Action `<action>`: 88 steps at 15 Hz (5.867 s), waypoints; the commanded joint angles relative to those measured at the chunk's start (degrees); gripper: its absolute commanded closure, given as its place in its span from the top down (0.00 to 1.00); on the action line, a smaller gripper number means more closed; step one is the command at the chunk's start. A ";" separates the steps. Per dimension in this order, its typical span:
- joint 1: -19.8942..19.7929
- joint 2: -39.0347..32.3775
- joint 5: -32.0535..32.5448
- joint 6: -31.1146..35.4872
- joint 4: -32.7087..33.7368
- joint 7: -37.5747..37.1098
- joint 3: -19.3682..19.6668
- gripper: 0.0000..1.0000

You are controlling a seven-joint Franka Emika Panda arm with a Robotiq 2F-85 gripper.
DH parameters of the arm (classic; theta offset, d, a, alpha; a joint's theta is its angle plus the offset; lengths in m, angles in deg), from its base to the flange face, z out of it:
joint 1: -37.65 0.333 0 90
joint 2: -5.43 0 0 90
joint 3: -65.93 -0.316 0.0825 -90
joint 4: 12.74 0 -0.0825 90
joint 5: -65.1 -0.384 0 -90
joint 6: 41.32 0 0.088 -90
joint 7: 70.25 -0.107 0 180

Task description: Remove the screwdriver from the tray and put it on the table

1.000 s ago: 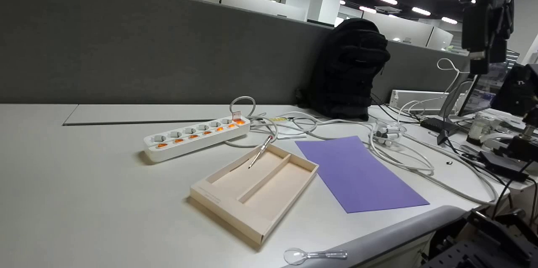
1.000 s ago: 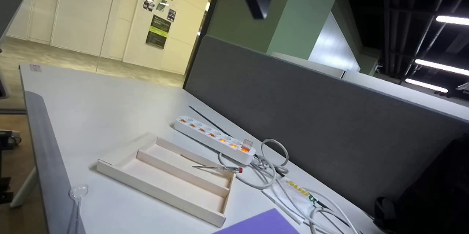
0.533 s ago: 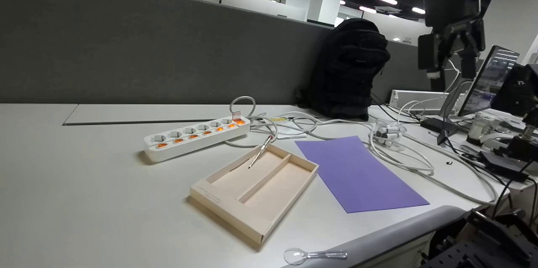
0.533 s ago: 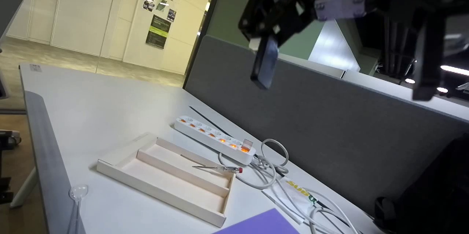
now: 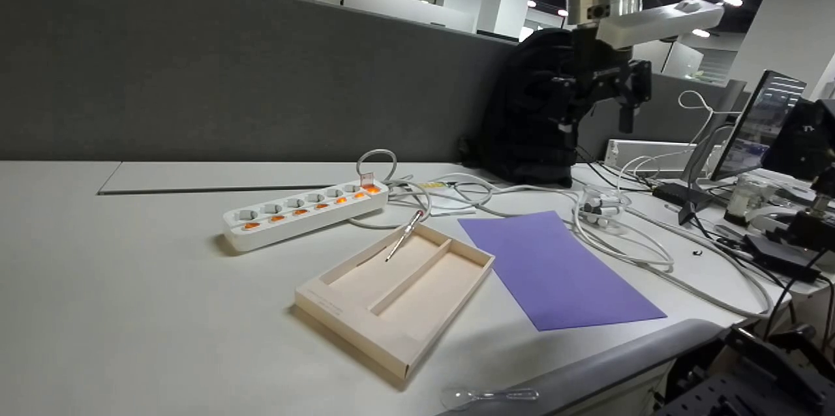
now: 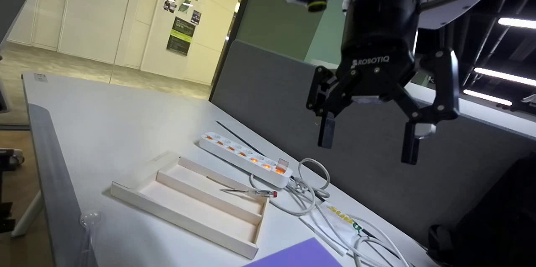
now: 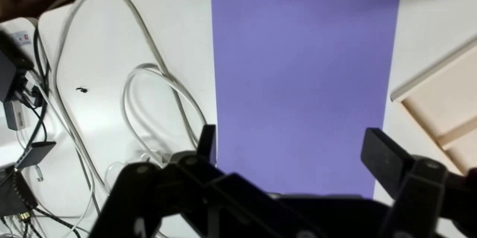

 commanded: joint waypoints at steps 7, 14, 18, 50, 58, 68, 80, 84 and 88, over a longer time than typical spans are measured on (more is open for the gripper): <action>6.97 -25.63 -21.40 10.47 17.05 8.70 -1.63 1.00; 8.83 -28.25 -22.07 11.06 18.35 8.69 -0.98 1.00; 9.69 -30.14 -21.72 14.16 19.27 5.11 -0.44 1.00; 23.81 -42.87 -26.78 30.33 25.61 -16.54 11.66 0.06; 23.62 -33.57 -23.17 29.78 16.71 -22.62 21.65 0.06; 1.73 -32.54 -46.98 28.62 9.40 -4.31 6.11 0.06; -1.89 -39.53 -50.85 20.48 14.14 -4.24 7.53 0.06; -0.21 -43.22 -48.74 19.54 17.59 -7.16 8.33 0.06; 1.41 -44.82 -46.94 19.65 19.94 -8.11 8.65 0.06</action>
